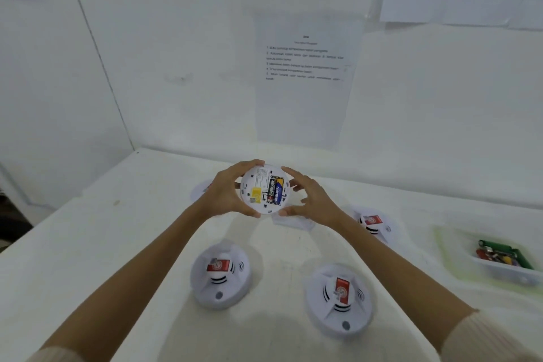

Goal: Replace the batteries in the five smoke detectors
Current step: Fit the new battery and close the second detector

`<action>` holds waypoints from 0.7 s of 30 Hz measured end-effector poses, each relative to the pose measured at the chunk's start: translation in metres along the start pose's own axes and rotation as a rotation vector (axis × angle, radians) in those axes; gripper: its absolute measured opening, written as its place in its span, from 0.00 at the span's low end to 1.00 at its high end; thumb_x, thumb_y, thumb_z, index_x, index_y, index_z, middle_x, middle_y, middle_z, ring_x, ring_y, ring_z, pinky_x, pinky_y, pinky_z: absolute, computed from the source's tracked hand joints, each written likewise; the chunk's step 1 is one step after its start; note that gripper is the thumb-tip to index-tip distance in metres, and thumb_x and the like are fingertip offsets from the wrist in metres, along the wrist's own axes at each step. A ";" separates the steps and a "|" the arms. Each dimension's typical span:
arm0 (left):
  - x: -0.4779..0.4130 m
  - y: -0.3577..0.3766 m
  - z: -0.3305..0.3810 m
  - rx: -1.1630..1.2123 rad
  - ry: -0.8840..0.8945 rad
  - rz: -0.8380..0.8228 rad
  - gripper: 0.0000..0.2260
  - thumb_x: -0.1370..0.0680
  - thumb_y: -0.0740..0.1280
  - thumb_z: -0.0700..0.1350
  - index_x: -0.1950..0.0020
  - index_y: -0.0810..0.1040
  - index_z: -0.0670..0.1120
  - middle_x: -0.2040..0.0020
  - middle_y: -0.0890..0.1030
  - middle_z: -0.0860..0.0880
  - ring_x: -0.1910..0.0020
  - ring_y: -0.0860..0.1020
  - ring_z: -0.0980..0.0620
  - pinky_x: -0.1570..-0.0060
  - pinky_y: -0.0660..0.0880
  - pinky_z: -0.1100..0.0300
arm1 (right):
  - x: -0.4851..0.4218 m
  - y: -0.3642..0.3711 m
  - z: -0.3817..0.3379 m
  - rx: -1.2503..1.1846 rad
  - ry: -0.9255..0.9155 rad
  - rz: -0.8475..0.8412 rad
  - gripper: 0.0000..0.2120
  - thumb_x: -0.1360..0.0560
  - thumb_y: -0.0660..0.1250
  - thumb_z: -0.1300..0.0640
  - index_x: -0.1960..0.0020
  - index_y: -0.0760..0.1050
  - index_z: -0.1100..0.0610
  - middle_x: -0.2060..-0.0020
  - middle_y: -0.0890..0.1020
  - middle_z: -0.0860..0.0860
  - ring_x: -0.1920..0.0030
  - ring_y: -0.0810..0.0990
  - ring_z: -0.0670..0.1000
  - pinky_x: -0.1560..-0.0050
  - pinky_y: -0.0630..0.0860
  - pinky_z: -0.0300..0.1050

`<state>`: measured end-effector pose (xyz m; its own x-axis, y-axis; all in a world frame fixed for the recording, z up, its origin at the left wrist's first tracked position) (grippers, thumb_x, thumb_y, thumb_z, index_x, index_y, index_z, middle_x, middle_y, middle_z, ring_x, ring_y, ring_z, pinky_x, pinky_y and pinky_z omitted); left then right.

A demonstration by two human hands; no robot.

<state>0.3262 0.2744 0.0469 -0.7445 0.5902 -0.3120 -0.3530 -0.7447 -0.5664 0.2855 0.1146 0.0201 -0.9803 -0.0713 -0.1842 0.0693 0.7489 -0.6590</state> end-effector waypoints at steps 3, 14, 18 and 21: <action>-0.001 -0.005 -0.005 0.019 -0.001 -0.006 0.44 0.50 0.78 0.55 0.35 0.69 0.53 0.39 0.72 0.61 0.44 0.71 0.67 0.53 0.75 0.71 | 0.003 0.012 0.026 0.225 0.096 -0.119 0.48 0.38 0.77 0.47 0.26 0.54 0.49 0.38 0.70 0.55 0.39 0.66 0.55 0.38 0.65 0.49; -0.010 -0.001 -0.010 0.093 -0.007 0.007 0.42 0.48 0.80 0.48 0.36 0.69 0.58 0.37 0.72 0.59 0.38 0.70 0.58 0.49 0.76 0.66 | 0.008 -0.008 0.040 0.379 0.205 0.017 0.32 0.34 0.75 0.47 0.34 0.70 0.57 0.42 0.71 0.56 0.41 0.70 0.53 0.45 0.67 0.40; -0.014 0.001 -0.008 0.090 0.006 0.007 0.42 0.48 0.80 0.48 0.36 0.69 0.59 0.37 0.72 0.60 0.38 0.70 0.60 0.49 0.76 0.66 | 0.011 -0.056 0.021 0.123 0.163 0.444 0.32 0.35 0.76 0.52 0.35 0.71 0.59 0.44 0.70 0.55 0.42 0.70 0.52 0.45 0.66 0.38; -0.019 0.002 -0.006 0.097 0.017 0.002 0.42 0.47 0.81 0.47 0.36 0.68 0.60 0.37 0.72 0.61 0.40 0.71 0.63 0.50 0.76 0.67 | 0.008 -0.068 -0.015 0.047 -0.065 0.482 0.31 0.37 0.78 0.54 0.37 0.72 0.59 0.47 0.69 0.51 0.45 0.70 0.48 0.45 0.69 0.36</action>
<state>0.3431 0.2636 0.0478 -0.7359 0.5934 -0.3263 -0.4054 -0.7720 -0.4896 0.2704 0.0727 0.0743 -0.8211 0.2344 -0.5205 0.5222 0.6766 -0.5191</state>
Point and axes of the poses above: each hand's wrist, its own x-axis away from the middle knuckle, its own y-axis out of the palm, z = x × y, the point moved 9 cm from there along -x, towards the middle knuckle
